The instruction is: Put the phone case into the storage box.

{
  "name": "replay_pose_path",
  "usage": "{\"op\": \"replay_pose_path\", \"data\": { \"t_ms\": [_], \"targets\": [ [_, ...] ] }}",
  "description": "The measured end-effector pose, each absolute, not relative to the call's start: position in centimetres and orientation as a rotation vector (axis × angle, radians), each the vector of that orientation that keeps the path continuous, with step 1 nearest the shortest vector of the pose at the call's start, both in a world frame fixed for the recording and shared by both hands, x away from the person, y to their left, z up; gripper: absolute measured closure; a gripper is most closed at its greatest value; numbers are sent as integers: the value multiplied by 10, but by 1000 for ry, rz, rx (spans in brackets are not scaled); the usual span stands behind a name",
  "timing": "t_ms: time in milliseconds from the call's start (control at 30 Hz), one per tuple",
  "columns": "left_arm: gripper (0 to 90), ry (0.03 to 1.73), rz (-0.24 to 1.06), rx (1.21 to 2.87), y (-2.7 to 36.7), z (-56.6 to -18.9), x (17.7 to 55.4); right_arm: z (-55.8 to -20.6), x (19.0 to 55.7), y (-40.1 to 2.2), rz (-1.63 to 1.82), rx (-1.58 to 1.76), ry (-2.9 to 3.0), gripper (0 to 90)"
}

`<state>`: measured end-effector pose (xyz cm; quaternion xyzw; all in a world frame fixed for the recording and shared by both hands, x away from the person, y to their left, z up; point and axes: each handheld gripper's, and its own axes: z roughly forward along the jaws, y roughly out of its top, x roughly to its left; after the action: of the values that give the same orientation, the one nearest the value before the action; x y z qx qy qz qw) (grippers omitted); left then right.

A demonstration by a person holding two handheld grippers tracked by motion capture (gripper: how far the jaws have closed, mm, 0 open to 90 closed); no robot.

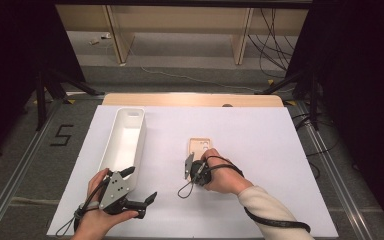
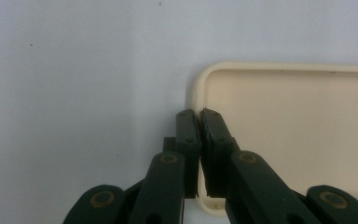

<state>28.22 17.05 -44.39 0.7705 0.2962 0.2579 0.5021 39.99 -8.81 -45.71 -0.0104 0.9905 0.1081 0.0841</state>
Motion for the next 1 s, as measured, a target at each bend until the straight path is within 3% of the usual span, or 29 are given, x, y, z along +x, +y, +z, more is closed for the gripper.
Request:
{"op": "replay_pose_path", "data": {
  "t_ms": [600,1000],
  "targets": [
    [23,729,623,1855,171,-444,283,-430,385,-104,420,-65,2872,882],
    [42,799,578,1843,171,-443,287,-431,365,-120,561,-141,2788,882]
  ]
}}
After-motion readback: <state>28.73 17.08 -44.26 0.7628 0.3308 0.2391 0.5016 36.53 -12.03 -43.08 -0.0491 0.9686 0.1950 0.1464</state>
